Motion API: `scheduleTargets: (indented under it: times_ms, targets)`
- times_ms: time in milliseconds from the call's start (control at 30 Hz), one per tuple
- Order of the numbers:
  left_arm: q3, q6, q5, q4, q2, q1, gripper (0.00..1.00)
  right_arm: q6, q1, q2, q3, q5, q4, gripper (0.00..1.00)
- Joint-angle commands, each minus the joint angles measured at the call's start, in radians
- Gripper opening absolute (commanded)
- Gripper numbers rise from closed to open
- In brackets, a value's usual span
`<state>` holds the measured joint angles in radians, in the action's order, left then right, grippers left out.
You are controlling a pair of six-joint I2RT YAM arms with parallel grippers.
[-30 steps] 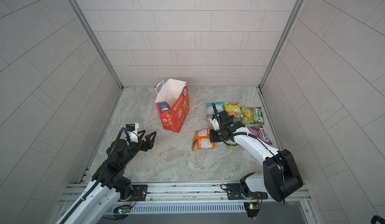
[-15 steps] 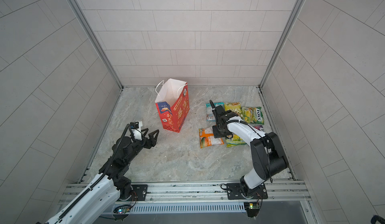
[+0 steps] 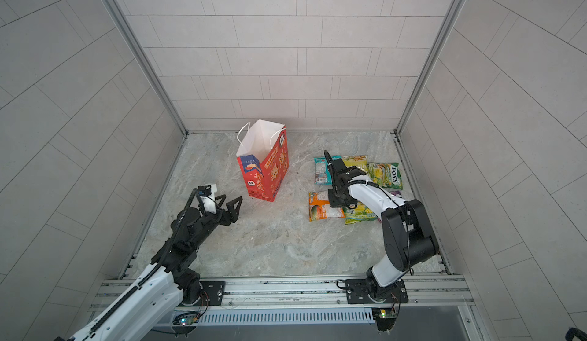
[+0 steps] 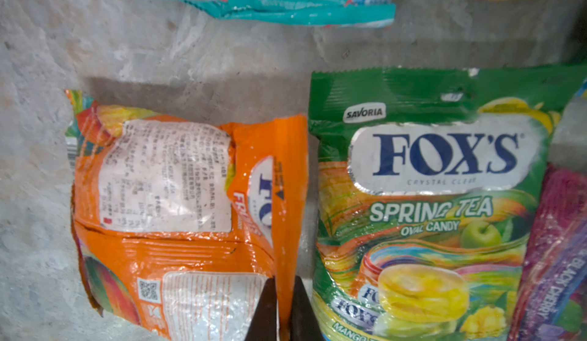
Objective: Take the snacks out of the paper bag
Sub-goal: Place the snack at the center of the table, then reset both arms
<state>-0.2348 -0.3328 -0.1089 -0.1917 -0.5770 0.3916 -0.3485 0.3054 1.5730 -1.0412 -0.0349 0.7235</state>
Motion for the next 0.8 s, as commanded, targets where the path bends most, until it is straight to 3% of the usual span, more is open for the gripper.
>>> scheduleTargets:
  times_ms: [0, 300, 400, 500, 600, 633, 767]
  targets:
    - [0.015, 0.004, 0.012, -0.041, 0.008, 0.006, 0.81, -0.015, -0.001, -0.023, 0.000, 0.024, 0.021, 0.21]
    - [-0.014, 0.005, 0.124, -0.081, -0.007, 0.004, 0.81, -0.059, -0.016, -0.125, -0.100, 0.071, 0.096, 0.46]
    - [-0.044, 0.005, 0.241, -0.098, -0.013, 0.004, 0.82, -0.077, -0.040, -0.194, -0.129, 0.058, 0.046, 0.53]
    - [-0.074, 0.002, 0.337, -0.149, -0.058, 0.003, 0.83, -0.131, -0.104, -0.289, -0.114, 0.006, -0.118, 0.56]
    - [-0.140, 0.031, 0.409, -0.176, -0.138, 0.003, 0.85, -0.195, -0.164, -0.412, 0.045, -0.034, -0.497, 0.62]
    - [-0.160, 0.048, 0.431, -0.191, -0.170, 0.001, 0.86, -0.177, -0.165, -0.458, 0.114, -0.006, -0.633, 0.71]
    - [-0.173, 0.120, 0.557, -0.299, -0.292, -0.008, 0.92, -0.090, -0.163, -0.597, 0.349, 0.172, -1.010, 0.91]
